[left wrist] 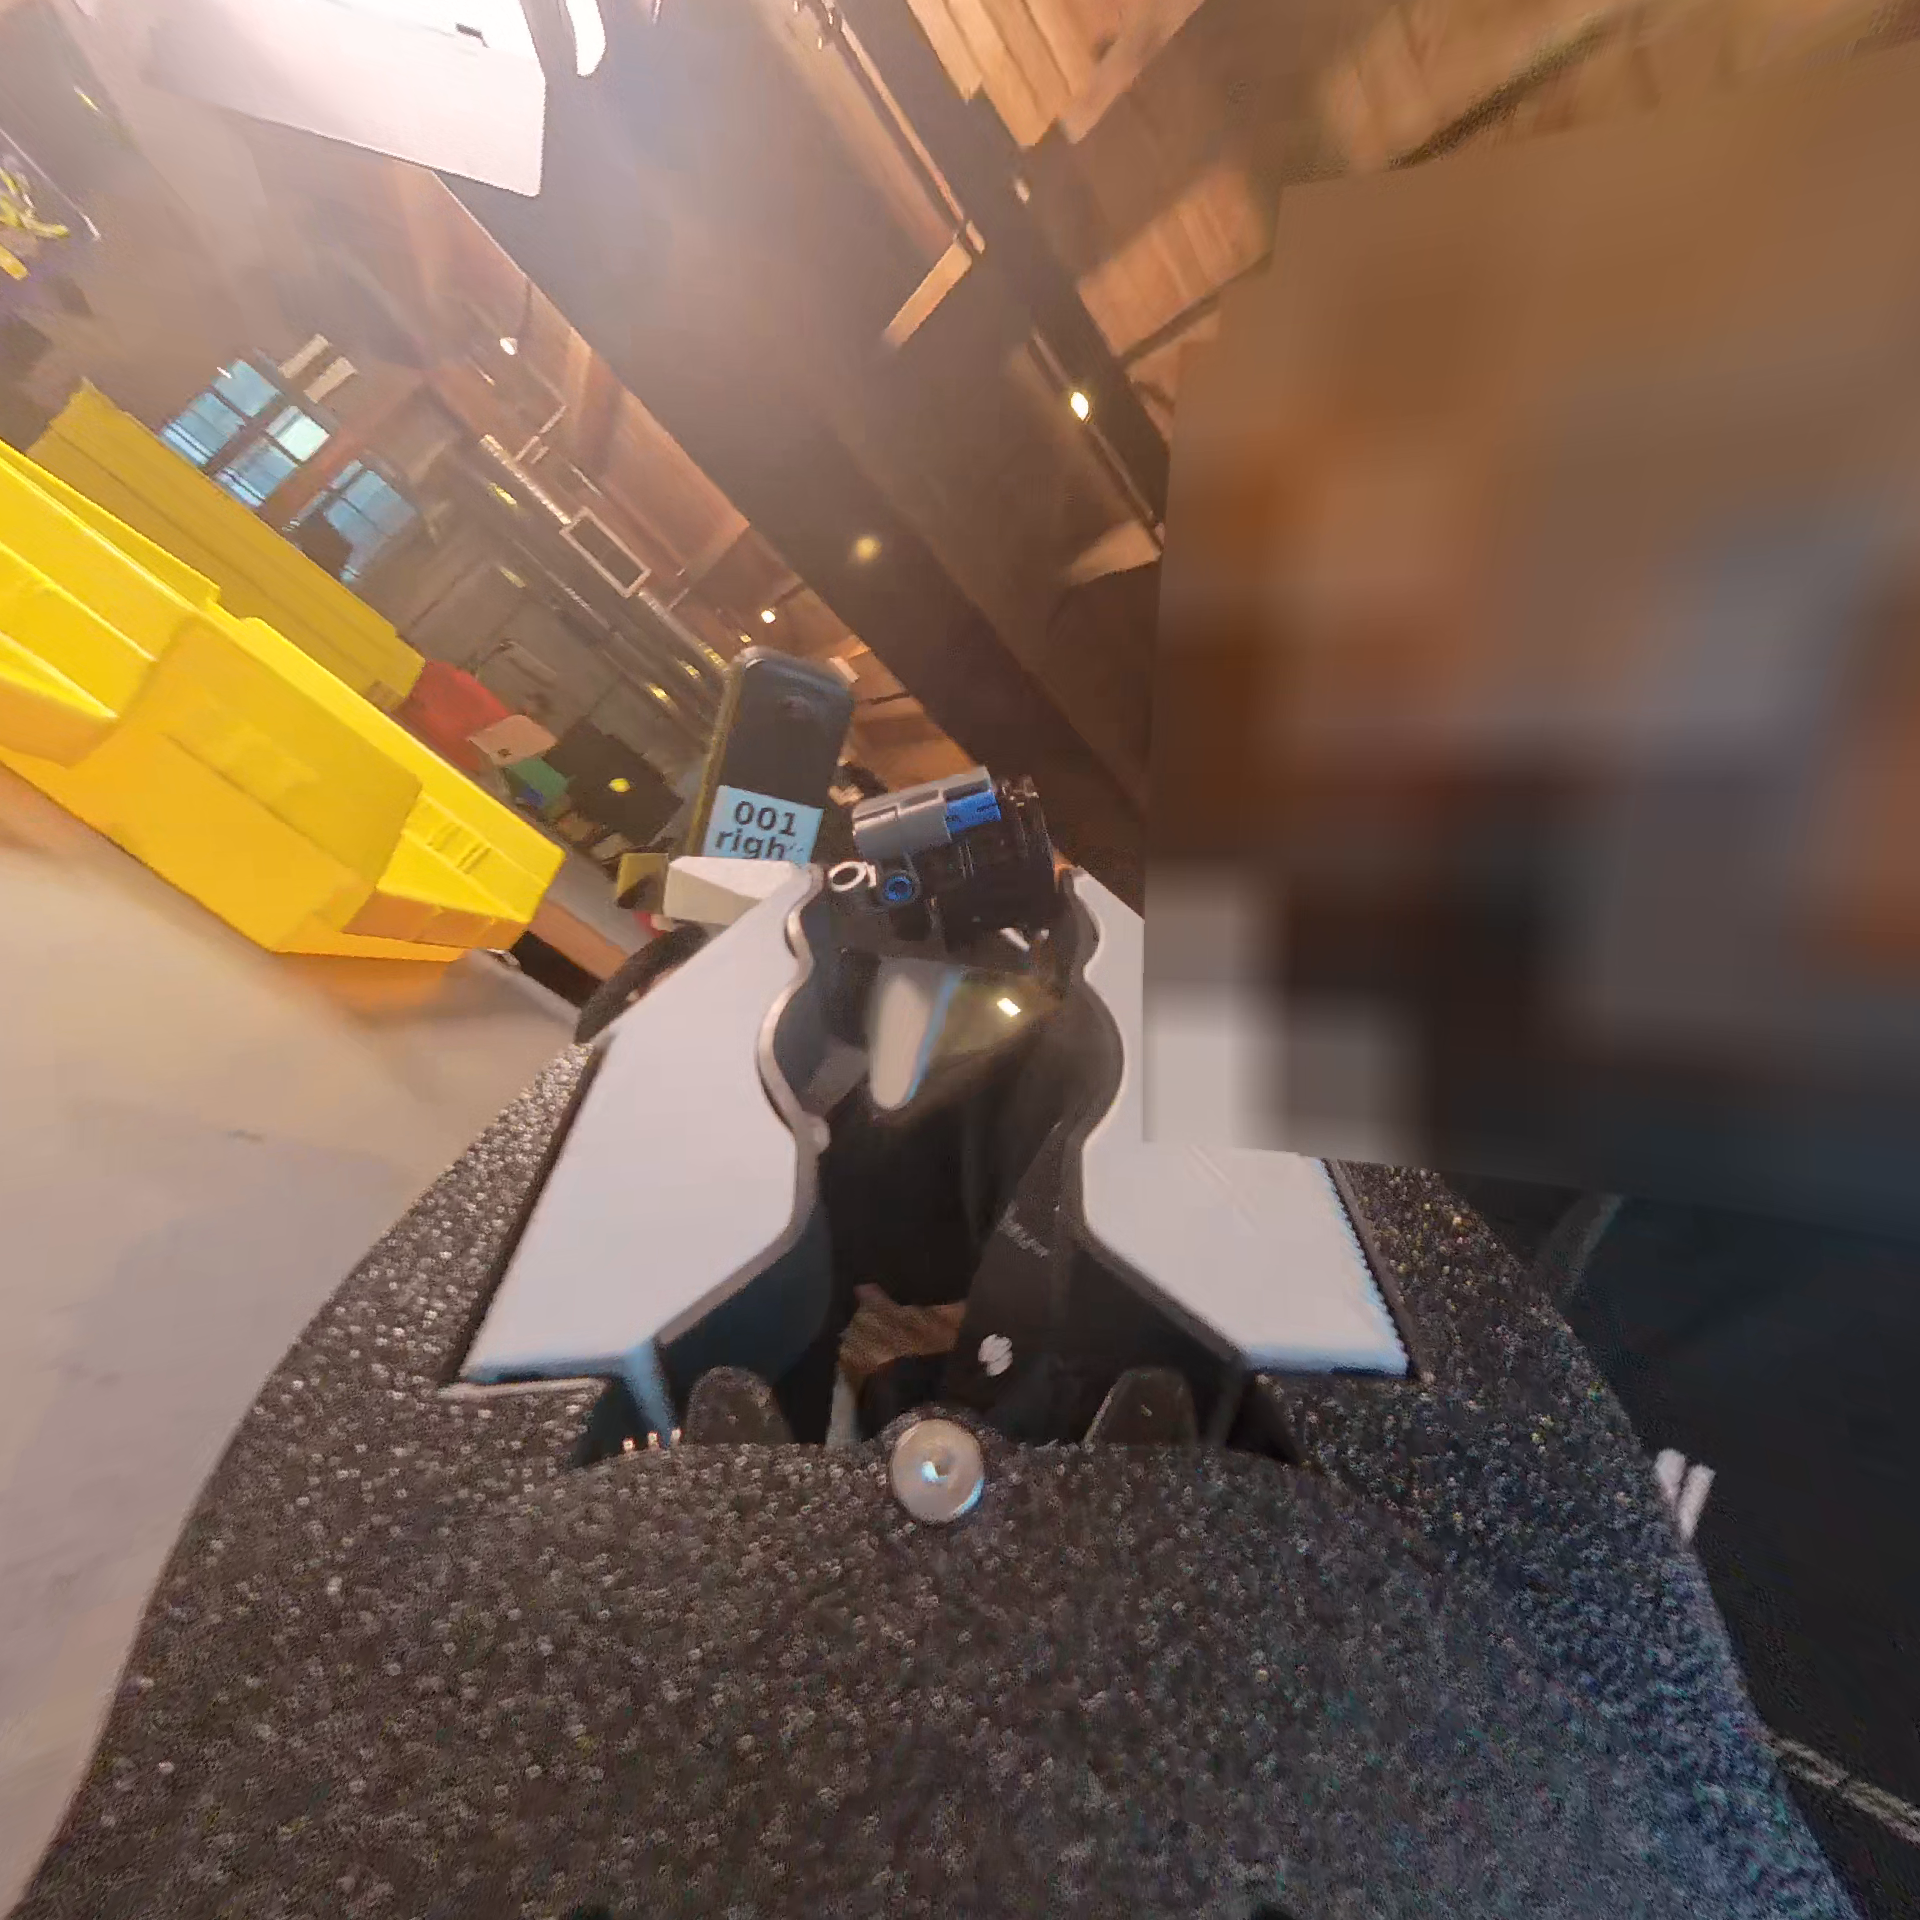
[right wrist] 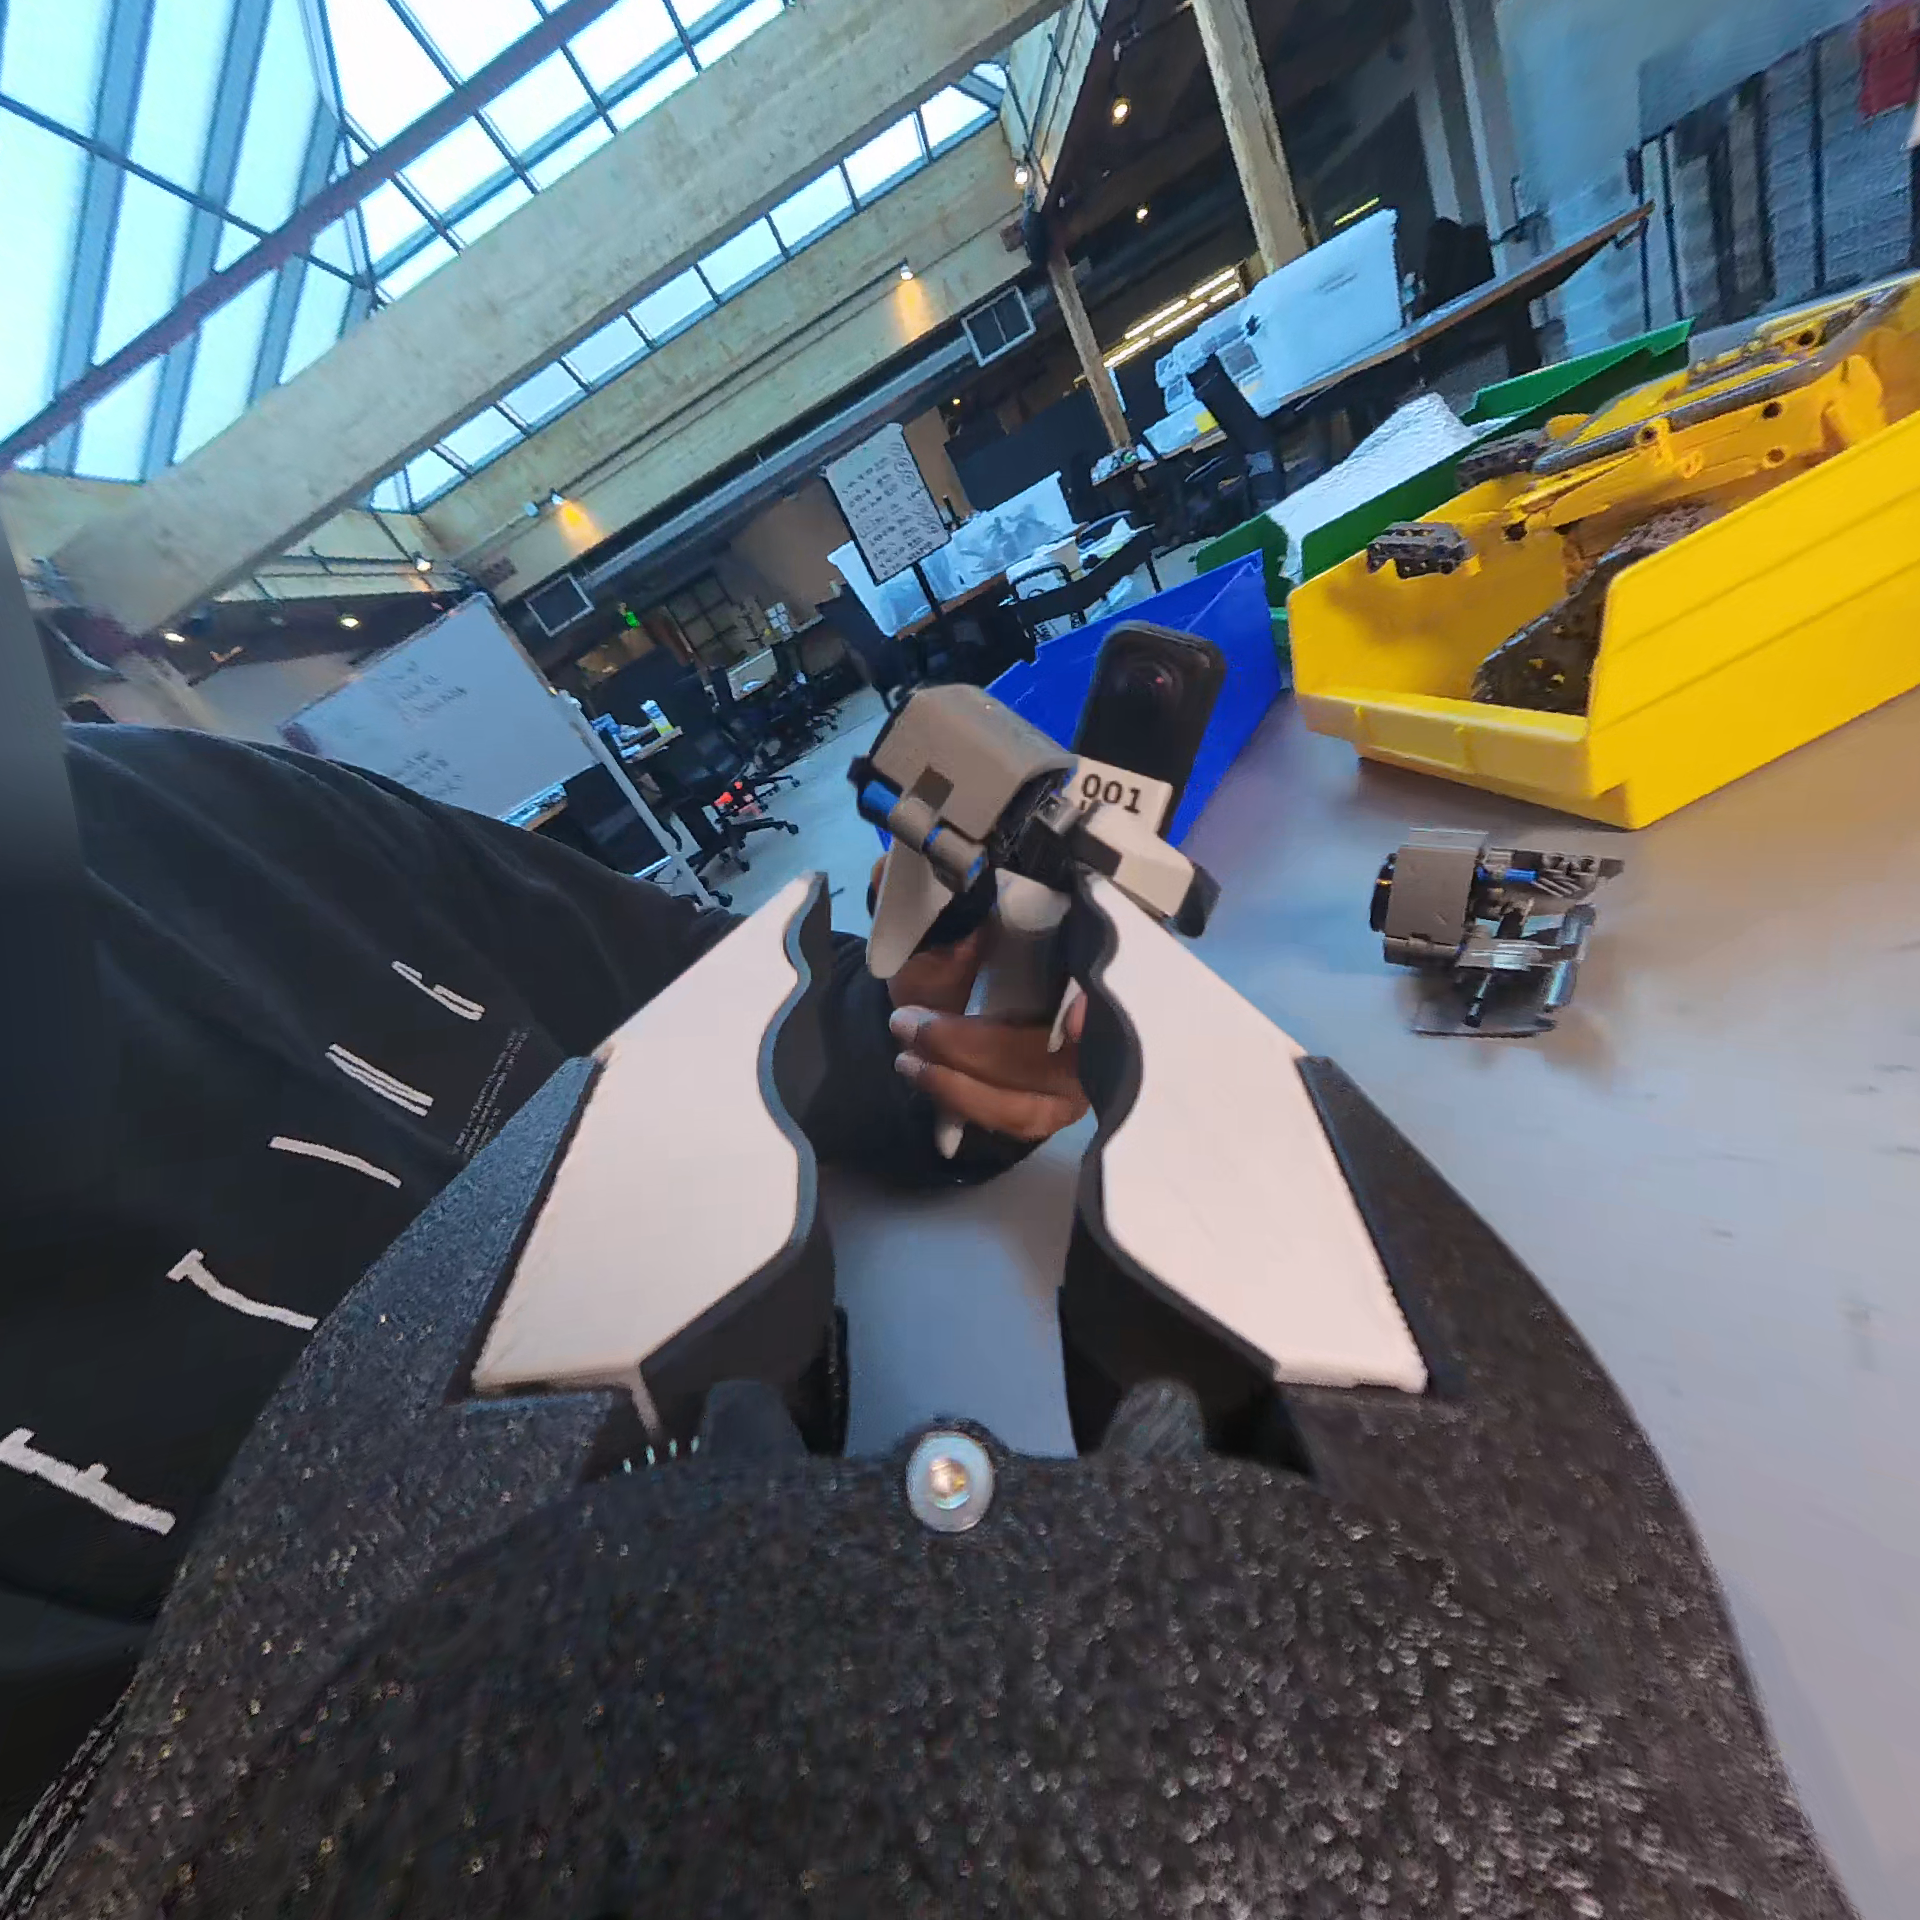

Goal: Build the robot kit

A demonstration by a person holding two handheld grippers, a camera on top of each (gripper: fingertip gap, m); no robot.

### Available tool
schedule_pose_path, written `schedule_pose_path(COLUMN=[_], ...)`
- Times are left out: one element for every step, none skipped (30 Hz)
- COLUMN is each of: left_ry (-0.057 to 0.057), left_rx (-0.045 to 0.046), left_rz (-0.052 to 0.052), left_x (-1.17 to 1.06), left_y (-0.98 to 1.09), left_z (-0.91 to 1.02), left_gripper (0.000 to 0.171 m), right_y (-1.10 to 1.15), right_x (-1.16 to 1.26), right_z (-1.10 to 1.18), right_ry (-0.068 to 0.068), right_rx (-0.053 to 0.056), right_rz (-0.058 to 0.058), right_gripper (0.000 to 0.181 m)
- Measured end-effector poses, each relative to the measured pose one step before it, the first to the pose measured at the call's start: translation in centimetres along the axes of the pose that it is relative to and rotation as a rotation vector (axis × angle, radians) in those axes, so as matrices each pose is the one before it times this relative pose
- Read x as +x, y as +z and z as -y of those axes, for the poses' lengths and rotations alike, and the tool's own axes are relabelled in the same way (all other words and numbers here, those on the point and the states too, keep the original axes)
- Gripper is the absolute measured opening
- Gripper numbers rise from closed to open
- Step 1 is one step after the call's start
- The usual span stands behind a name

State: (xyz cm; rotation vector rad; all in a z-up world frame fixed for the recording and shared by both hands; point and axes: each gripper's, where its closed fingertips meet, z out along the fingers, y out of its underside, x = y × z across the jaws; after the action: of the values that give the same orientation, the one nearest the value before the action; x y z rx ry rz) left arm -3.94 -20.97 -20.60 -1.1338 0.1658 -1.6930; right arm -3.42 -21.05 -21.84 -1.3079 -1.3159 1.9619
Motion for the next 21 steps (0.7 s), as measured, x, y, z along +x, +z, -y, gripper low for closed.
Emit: schedule_pose_path(left_ry=[0.074,0.0887,0.0997,0.1026,0.1013,0.0957,0.0816,0.0648,0.0384,0.0217,0.0146,0.0101,0.003,-0.0014,0.0032,0.016,0.0307,0.0364,0.0285,0.014,0.0013], left_rx=[-0.03146,-0.03357,-0.03788,-0.03943,-0.03939,-0.03959,-0.04137,-0.05571,-0.05502,-0.04366,-0.04603,-0.0438,-0.03716,-0.02817,-0.02179,-0.02724,-0.04192,-0.05223,-0.04899,-0.03527,-0.01959], left_rz=[0.0258,0.0308,0.0304,0.0348,0.0391,0.0352,0.0458,0.0279,0.0129,0.006,0.0031,-0.0014,-0.0017,-0.0025,-0.0065,0.0049,0.0179,0.0083,-0.0159,-0.0245,-0.0131], left_x=[-0.005,0.01,0.04,-0.008,-0.069,-0.042,-0.306,-0.209,-0.067,0.016,0.015,0.008,-0.062,-0.046,0.062,-0.023,-0.17,0.035,0.406,0.519,0.307], left_y=[0.189,0.187,0.165,0.134,0.114,0.102,0.023,-0.002,0.006,0.026,0.064,0.005,-0.052,-0.117,-0.111,-0.036,0.057,0.139,0.168,0.222,0.226], left_z=[-0.373,-0.349,-0.382,-0.336,-0.338,-0.395,-0.458,-0.712,-0.688,-0.554,-0.627,-0.599,-0.46,-0.274,-0.159,-0.266,-0.491,-0.678,-0.66,-0.511,-0.344], left_gripper=[0.042,0.042,0.041,0.042,0.042,0.042,0.042,0.043,0.043,0.043,0.043,0.043,0.049,0.054,0.054,0.053,0.051,0.048,0.041,0.034,0.032], right_y=[-0.041,-0.059,-0.08,-0.067,-0.071,-0.131,-0.119,-0.091,-0.067,-0.123,-0.116,-0.12,-0.132,-0.075,-0.011,0.082,0.179,0.229,0.219,0.182,0.104], right_x=[-0.064,-0.087,-0.119,-0.064,0.088,0.162,-0.195,0.059,0.029,0.013,-0.007,0.076,0.23,0.195,0.157,-0.099,-0.386,-0.328,-0.319,-0.298,-0.206], right_z=[0.08,0.148,0.149,0.059,0.005,0.019,-0.065,-0.036,-0.414,-0.383,-0.361,-0.309,-0.451,-0.744,-0.826,-0.748,-0.706,-0.524,-0.284,-0.064,0.091], right_ry=[-0.0046,0.0012,0.0018,0.0027,-0.0024,-0.0127,-0.0211,-0.031,-0.065,-0.0786,-0.066,-0.0583,-0.0643,-0.0659,-0.0607,-0.0463,-0.0254,-0.0193,-0.0153,-0.0041,0.0031], right_rx=[-0.0008,0.0054,0.0064,-0.0003,-0.0031,-0.0014,-0.0066,-0.0091,-0.0389,-0.0406,-0.0405,-0.0342,-0.0424,-0.0585,-0.0593,-0.0498,-0.046,-0.0334,-0.0166,-0.0029,0.0076], right_rz=[-0.0107,-0.0062,-0.0001,0.0016,-0.0055,-0.0081,0.0132,-0.0058,-0.0044,-0.005,-0.0063,-0.0135,-0.0241,-0.0215,-0.021,-0.0065,0.013,0.0093,0.0084,0.0121,0.0103], right_gripper=[0.05,0.051,0.051,0.051,0.048,0.042,0.032,0.031,0.03,0.03,0.03,0.029,0.029,0.029,0.029,0.029,0.029,0.029,0.029,0.029,0.029])
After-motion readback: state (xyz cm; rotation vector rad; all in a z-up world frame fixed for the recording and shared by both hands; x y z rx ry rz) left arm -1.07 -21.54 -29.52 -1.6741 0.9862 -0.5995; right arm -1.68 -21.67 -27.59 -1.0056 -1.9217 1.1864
